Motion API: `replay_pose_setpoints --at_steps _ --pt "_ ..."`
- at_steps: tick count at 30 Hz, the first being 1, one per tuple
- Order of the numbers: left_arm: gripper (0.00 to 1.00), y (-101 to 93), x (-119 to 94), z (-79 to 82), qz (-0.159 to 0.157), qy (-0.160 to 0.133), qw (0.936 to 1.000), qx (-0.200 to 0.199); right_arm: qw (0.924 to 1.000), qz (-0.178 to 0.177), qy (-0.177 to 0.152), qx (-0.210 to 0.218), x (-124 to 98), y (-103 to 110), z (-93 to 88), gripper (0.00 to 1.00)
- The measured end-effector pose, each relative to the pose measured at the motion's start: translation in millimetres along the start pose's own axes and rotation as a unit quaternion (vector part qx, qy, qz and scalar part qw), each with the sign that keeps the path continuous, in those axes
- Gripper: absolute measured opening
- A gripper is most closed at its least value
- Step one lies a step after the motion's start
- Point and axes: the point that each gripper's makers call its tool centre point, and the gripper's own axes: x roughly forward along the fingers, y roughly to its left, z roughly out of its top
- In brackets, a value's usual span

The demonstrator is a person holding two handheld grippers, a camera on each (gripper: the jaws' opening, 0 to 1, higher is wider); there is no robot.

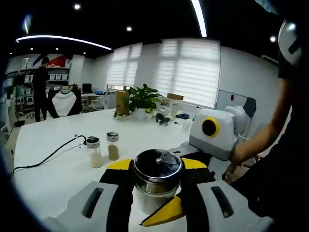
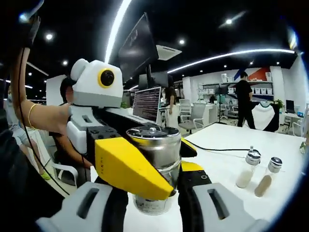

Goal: Rotate the seasoning bottle until the label or dispensing opening points toward the visible target arrow and the bottle remains upright within the marked orientation range

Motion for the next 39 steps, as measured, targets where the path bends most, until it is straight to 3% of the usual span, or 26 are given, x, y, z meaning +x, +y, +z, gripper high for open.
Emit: replay_pose_setpoints --at_steps 5,11,13,18,19,20,26,32,39 --pt "0.39 2.6 -1.2 2.1 -0.002 -0.009 1.0 -0.003 0.9995 -0.021 0.001 -0.023 2.8 -2.8 2.2 0.35" --pt "0.4 11.0 0.2 9.1 0.027 -0.042 0.9982 -0.033 0.9976 -0.063 0.013 -0.024 5.1 -12.6 3.4 0.35" --pt "0.4 16.3 0.7 14.5 0.047 -0.06 0.9953 -0.059 0.9964 -0.083 0.009 -0.015 5.7 -17.7 6.7 0.35" --pt "0.41 21.3 3.6 20.4 0.08 -0.068 0.9925 -0.062 0.9935 -0.112 0.004 -0.02 6.0 -24.7 9.4 0.35" --pt "0.42 24.0 4.3 24.3 0.088 -0.085 0.9882 -0.091 0.9921 -0.124 -0.001 -0.022 5.1 -27.3 11.0 0.35" --pt "0.42 26.1 4.7 25.5 0.095 -0.091 0.9869 -0.094 0.9911 -0.132 -0.001 -0.019 4.2 -29.4 11.3 0.35" --pt "0.41 32.4 11.4 17.4 0.131 -0.085 0.9836 -0.089 0.9887 -0.15 0.004 0.001 3.7 -35.9 3.2 0.35" --pt "0.4 30.7 9.4 15.1 0.118 -0.079 0.9866 -0.079 0.9906 -0.136 0.0 -0.003 1.3 -33.2 1.7 0.35" --pt "0.4 22.8 8.2 14.7 0.078 -0.058 0.9936 -0.057 0.9936 -0.113 -0.001 -0.005 -0.4 -26.2 4.1 0.35"
